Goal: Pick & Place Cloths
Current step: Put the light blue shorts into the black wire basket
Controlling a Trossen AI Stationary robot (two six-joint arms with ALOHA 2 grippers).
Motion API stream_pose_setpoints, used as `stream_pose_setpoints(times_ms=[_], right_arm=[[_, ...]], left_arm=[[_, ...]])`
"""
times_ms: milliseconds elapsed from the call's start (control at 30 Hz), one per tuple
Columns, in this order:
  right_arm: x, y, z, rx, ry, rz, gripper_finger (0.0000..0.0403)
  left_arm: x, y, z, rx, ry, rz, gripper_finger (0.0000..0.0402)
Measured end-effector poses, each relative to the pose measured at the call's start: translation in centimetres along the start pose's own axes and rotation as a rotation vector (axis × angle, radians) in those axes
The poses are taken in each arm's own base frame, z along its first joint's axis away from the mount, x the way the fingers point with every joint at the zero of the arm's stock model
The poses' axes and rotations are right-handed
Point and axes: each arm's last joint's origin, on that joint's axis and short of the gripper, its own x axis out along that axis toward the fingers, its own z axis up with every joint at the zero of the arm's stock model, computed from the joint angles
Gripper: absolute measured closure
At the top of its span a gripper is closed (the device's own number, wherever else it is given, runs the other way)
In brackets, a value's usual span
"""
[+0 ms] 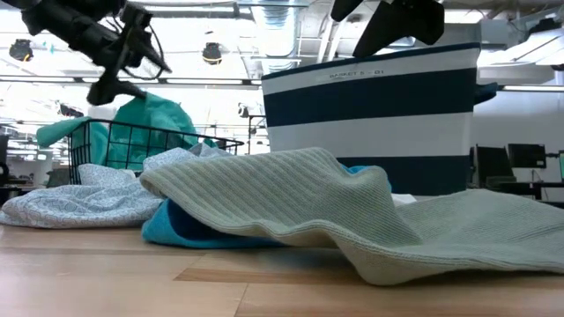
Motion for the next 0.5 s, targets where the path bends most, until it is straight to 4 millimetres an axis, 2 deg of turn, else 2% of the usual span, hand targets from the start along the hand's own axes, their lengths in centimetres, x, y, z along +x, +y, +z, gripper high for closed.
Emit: stream_pose_setpoints(times_ms=[267,500], right_arm=[[0.0,-0.1,-0.1,-0.004,0.005,-0.005,0.0081],[0.0,-0.1,0.0,-0.019,0.004,-0.005,0.0081]], left_arm=[[-0.3,1.6,-1.3,-0.053,0.055,0.234,0.0161],[-1.3,1.0,-0.8,-0.095,-0.005,0.321,0.019]])
